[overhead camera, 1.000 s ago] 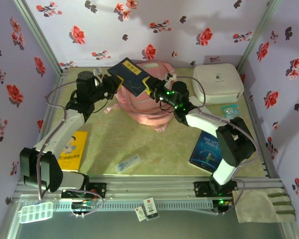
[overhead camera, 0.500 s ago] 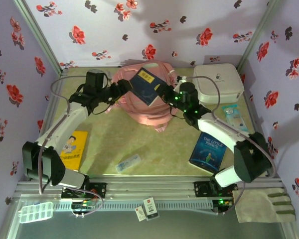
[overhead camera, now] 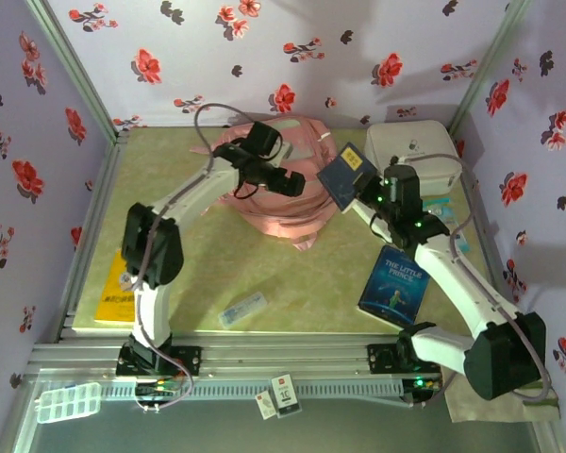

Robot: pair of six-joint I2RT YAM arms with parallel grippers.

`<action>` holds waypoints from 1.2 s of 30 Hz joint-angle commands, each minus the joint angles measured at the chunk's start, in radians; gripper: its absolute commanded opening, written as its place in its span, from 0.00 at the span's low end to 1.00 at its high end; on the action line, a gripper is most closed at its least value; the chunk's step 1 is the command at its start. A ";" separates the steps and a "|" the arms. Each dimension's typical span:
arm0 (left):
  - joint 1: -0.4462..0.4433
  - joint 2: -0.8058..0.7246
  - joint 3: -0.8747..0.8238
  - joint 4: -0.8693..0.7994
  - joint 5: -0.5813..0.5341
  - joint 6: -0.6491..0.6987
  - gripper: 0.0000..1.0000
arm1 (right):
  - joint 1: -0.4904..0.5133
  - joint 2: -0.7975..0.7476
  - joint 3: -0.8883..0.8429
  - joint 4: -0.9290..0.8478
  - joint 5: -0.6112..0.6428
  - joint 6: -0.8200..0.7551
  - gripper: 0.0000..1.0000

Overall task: Pack the student bag
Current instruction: Open the student bag at the top-center of the table.

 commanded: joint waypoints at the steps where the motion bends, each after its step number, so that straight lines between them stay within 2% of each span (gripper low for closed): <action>1: -0.024 0.089 0.087 -0.079 -0.079 0.234 0.92 | -0.018 -0.052 -0.019 -0.040 0.041 -0.030 0.10; 9: -0.051 0.244 0.199 -0.130 -0.100 0.437 0.72 | -0.054 -0.070 -0.044 -0.067 0.032 -0.011 0.10; 14: -0.061 0.299 0.231 -0.144 -0.143 0.506 0.68 | -0.058 -0.062 -0.051 -0.058 0.020 0.007 0.11; 25: -0.070 0.343 0.232 -0.072 -0.335 0.590 0.57 | -0.058 -0.052 -0.053 -0.053 0.018 0.023 0.12; 29: -0.070 0.346 0.232 -0.064 -0.339 0.598 0.54 | -0.059 -0.057 -0.054 -0.060 0.032 0.026 0.13; 32: -0.075 0.350 0.236 -0.069 -0.333 0.616 0.46 | -0.059 -0.070 -0.058 -0.065 0.050 0.032 0.13; 36: -0.078 0.321 0.237 -0.072 -0.327 0.614 0.31 | -0.060 -0.093 -0.059 -0.081 0.071 0.028 0.13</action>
